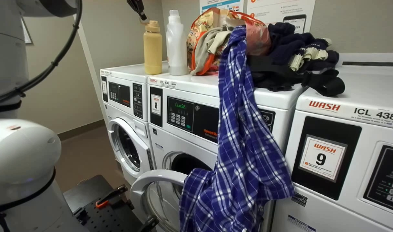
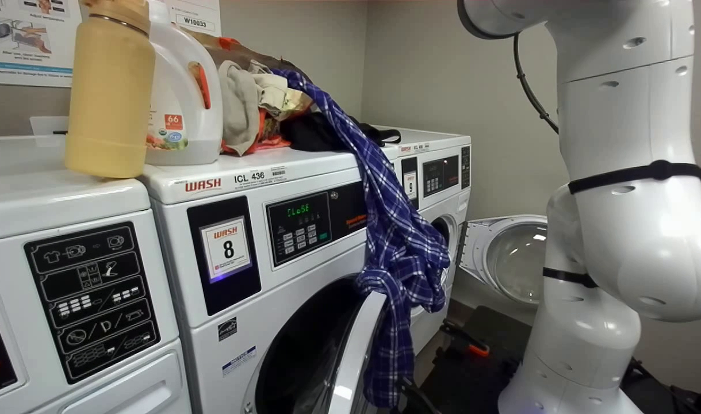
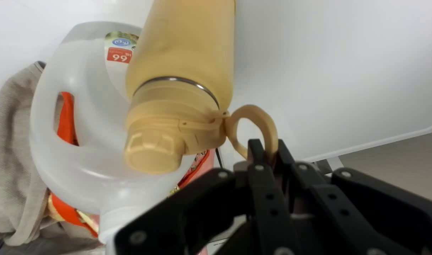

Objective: Remove the trousers from the bag, move the bottle to the machine on the left, and then close the washing machine

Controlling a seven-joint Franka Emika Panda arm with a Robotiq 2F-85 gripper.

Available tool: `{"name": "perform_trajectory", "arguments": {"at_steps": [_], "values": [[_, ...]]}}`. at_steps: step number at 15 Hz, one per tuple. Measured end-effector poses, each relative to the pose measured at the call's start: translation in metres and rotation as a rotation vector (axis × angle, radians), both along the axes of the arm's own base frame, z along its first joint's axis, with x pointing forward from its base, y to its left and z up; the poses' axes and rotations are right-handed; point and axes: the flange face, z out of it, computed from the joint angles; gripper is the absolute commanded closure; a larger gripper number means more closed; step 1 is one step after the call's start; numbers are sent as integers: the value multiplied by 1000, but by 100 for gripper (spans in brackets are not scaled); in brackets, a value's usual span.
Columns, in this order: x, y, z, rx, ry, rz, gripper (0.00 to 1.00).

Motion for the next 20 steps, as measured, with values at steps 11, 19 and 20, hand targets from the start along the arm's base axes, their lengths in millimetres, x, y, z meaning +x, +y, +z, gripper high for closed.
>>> {"name": "perform_trajectory", "arguments": {"at_steps": [11,19,20], "values": [[7,8,13,37,-39,11,0],[10,-10,35,70,-77,-18,0],[10,-17,42,74,-84,-28,0]]}}
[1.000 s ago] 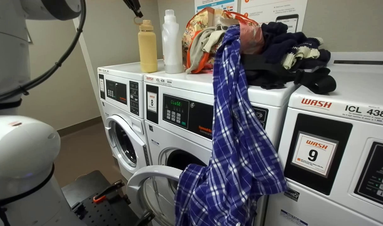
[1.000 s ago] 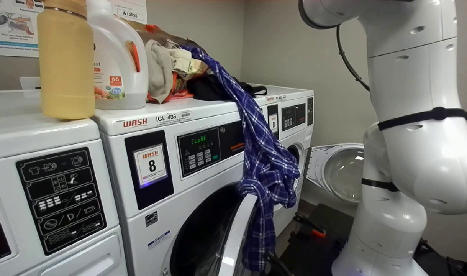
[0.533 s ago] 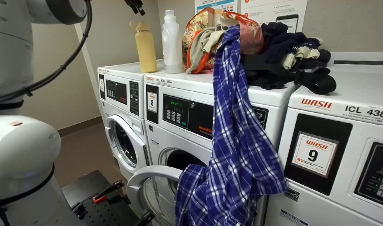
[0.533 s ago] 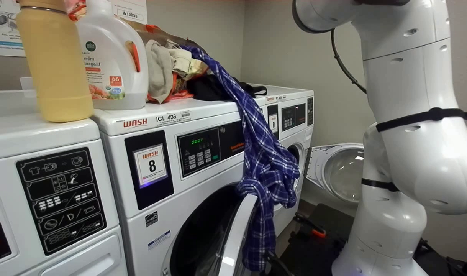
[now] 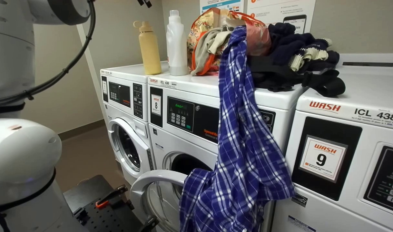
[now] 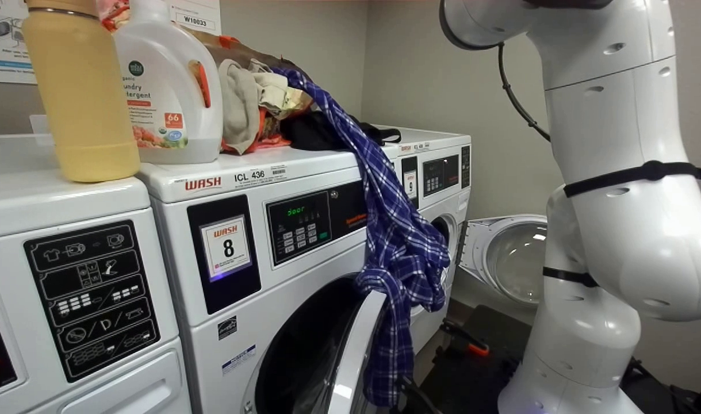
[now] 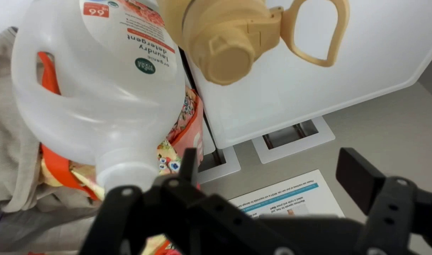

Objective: Remove the trousers from the bag, move the bottle to the machine on the left, and then close the washing machine

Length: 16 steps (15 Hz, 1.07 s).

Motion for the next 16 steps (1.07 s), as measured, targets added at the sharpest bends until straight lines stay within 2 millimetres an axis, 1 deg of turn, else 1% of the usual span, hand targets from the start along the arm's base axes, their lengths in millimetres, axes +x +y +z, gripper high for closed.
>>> {"name": "perform_trajectory", "arguments": {"at_steps": [2,4,7,10,13,16], "values": [[-2,-18,15,5,-12,-31,0],[-6,-43,31,5,-21,-75,0],[-10,-88,53,11,-28,-154,0],[-8,-139,69,52,-29,-230,0],[2,-191,74,125,-5,-293,0],[16,-239,70,200,27,-349,0]]}}
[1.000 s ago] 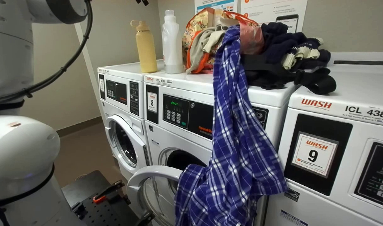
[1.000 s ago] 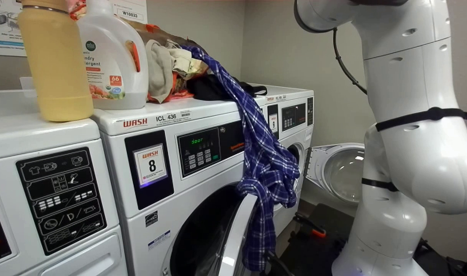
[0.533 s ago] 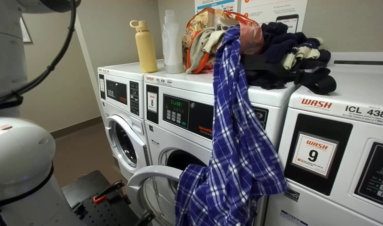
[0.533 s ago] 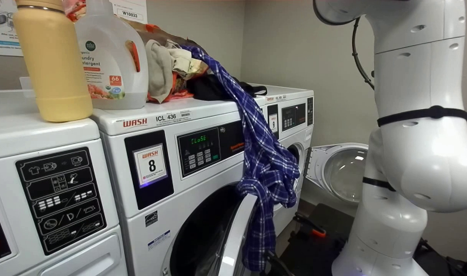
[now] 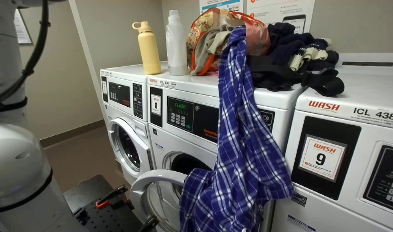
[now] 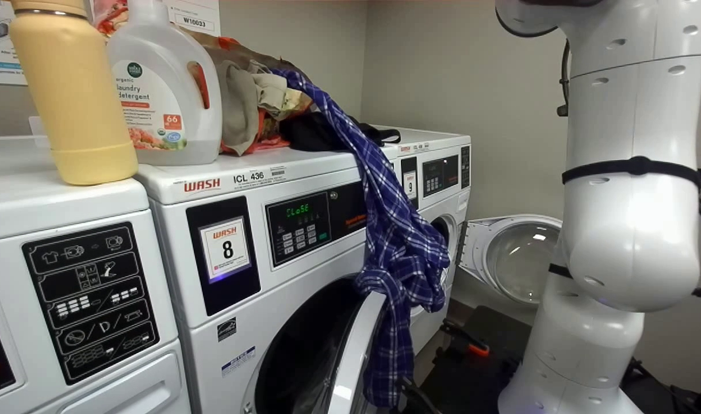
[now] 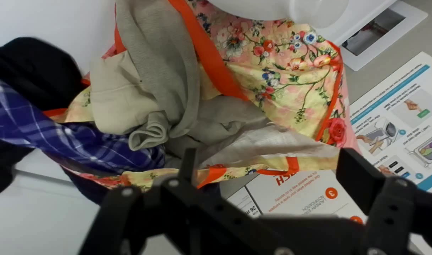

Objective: Remove the trousers from the bag, move the bottle to the machine on the left, and then close the washing machine

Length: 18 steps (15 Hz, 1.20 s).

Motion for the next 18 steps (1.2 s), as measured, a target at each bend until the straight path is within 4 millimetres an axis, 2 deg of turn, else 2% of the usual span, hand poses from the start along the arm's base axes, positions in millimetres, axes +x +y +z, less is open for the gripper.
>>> {"name": "perform_trajectory", "arguments": {"at_steps": [5,8,14,18], "values": [[16,-65,-23,102,66,-81,0],[10,-91,-34,143,100,-120,0],[-37,-132,-49,203,153,-202,0],[-70,-158,-83,238,231,-261,0]]}}
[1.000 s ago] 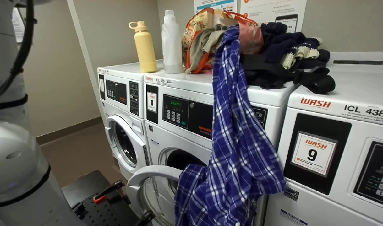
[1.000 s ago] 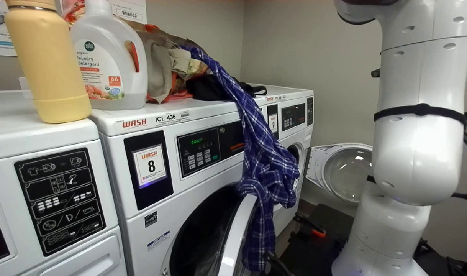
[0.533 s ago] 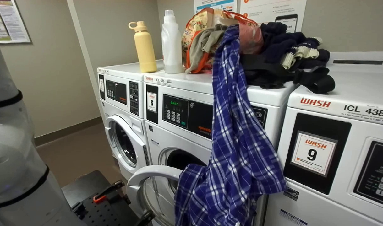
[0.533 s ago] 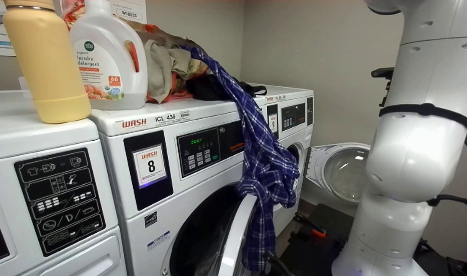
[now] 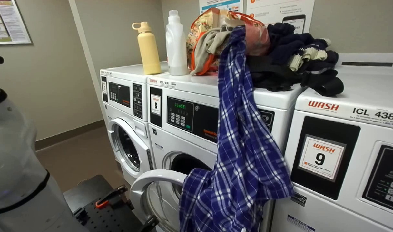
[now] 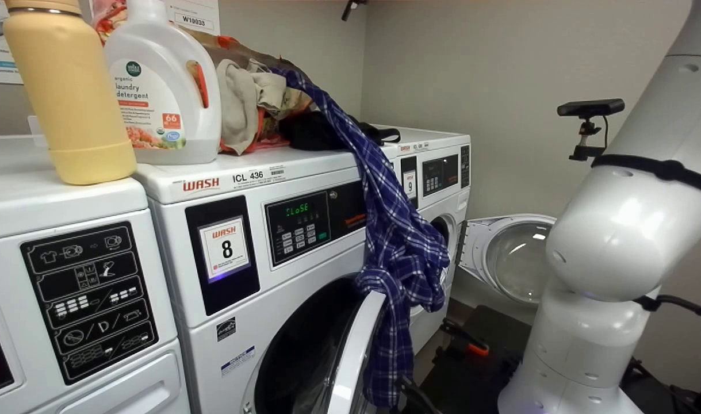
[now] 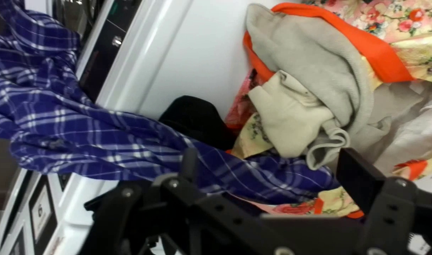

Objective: Remove the trousers from the bag, move the bottle to the machine on the left, and then close the washing machine

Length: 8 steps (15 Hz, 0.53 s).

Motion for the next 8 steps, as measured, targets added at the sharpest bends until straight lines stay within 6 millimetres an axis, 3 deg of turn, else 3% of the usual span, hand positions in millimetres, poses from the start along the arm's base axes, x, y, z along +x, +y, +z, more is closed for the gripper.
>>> {"name": "perform_trajectory", "arguments": {"at_steps": [4,8], "values": [[-28,-21,-56,39,112,-41,0],[-54,-31,-129,84,245,-66,0]]}}
